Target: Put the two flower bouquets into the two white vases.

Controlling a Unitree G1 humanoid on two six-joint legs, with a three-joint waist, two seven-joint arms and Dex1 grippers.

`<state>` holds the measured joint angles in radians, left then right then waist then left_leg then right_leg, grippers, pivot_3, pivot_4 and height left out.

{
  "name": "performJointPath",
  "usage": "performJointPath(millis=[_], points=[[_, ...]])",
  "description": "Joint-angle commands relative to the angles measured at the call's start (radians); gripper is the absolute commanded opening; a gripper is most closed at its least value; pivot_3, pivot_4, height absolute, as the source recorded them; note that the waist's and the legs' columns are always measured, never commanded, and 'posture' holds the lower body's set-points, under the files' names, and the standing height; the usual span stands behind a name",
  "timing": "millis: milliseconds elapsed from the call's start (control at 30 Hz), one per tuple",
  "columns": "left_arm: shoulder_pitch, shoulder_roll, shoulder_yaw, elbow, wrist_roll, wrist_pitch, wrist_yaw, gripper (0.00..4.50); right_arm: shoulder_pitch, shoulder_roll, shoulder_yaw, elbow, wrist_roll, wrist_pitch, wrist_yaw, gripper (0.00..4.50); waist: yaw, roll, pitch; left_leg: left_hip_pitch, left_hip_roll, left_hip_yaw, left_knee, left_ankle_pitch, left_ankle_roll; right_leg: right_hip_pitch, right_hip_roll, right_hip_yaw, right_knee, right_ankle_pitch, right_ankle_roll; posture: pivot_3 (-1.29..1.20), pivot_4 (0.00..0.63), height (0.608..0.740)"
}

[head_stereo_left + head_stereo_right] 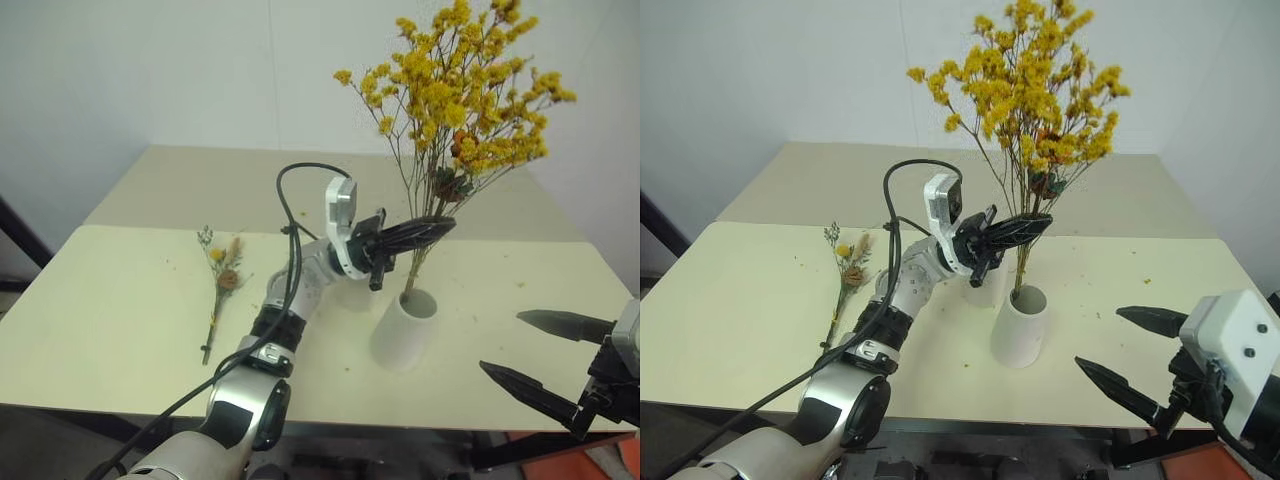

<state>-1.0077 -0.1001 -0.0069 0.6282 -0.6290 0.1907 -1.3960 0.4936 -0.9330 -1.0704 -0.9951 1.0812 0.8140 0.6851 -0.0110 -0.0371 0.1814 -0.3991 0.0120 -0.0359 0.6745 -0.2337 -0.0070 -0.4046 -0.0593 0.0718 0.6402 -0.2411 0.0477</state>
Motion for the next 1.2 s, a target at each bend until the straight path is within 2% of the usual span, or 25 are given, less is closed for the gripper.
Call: performJointPath(millis=[33,167,267,433,600,700,867,1200], points=[[0.024,-0.083,-0.02,-0.008,0.005,-0.028,-0.019,0.03,0.003,-0.002,-0.027,-0.007,-0.002,-0.03,-0.006,4.5,0.0,0.0,0.0,0.0,0.0,0.0,0.0,0.0,0.0,0.0,0.0,0.0,0.0,0.0,0.0,0.0,0.15,0.74],[0.057,-0.088,-0.036,-0.036,-0.01,-0.002,-0.015,0.03,0.006,0.001,-0.019,-0.005,-0.021,-0.038,-0.002,4.5,-0.001,0.0,0.0,0.0,0.0,0.0,0.0,0.0,0.0,0.0,0.0,0.0,0.0,0.0,0.0,0.0,0.15,0.74],[0.088,-0.094,-0.051,-0.055,-0.008,-0.002,-0.003,0.69,0.002,0.001,-0.009,-0.001,-0.032,-0.045,-0.001,4.5,-0.001,0.0,0.0,0.0,0.0,0.0,0.0,0.0,0.0,0.0,0.0,0.0,0.0,0.0,0.0,0.0,0.15,0.74],[0.13,-0.085,-0.083,-0.077,0.012,-0.034,0.01,2.14,-0.005,0.002,0.014,0.007,-0.057,-0.058,0.003,4.5,-0.001,0.0,0.0,0.0,0.0,0.0,0.0,0.0,0.0,0.0,0.0,0.0,0.0,0.0,0.0,0.0,0.15,0.74],[0.165,-0.019,-0.147,-0.125,0.067,-0.053,-0.028,3.71,-0.019,-0.002,0.04,0.021,-0.079,-0.07,0.008,4.5,0.0,0.0,0.0,0.0,0.0,0.0,0.0,0.0,0.0,0.0,0.0,0.0,0.0,0.0,0.0,0.0,0.15,0.74],[0.183,0.022,-0.183,-0.158,0.117,-0.071,-0.045,4.47,-0.028,-0.003,0.058,0.031,-0.095,-0.079,0.013,4.5,0.0,0.0,0.0,0.0,0.0,0.0,0.0,0.0,0.0,0.0,0.0,0.0,-0.001,0.0,0.0,0.0,0.15,0.74],[0.192,0.059,-0.191,-0.217,0.142,-0.06,-0.038,4.47,-0.058,-0.012,0.098,0.054,-0.125,-0.086,0.018,4.5,-0.002,0.0,0.0,0.0,0.0,0.0,0.0,0.0,0.0,0.0,0.0,0.0,0.0,0.0,0.0,0.0,0.15,0.74],[0.186,0.164,-0.131,-0.334,0.144,0.027,0.119,4.47,-0.118,-0.035,0.149,0.093,-0.159,-0.093,0.046,4.5,-0.001,0.001,0.0,0.0,0.0,-0.001,0.0,0.0,0.0,0.0,0.0,0.0,0.0,0.0,0.0,0.0,0.15,0.74]])
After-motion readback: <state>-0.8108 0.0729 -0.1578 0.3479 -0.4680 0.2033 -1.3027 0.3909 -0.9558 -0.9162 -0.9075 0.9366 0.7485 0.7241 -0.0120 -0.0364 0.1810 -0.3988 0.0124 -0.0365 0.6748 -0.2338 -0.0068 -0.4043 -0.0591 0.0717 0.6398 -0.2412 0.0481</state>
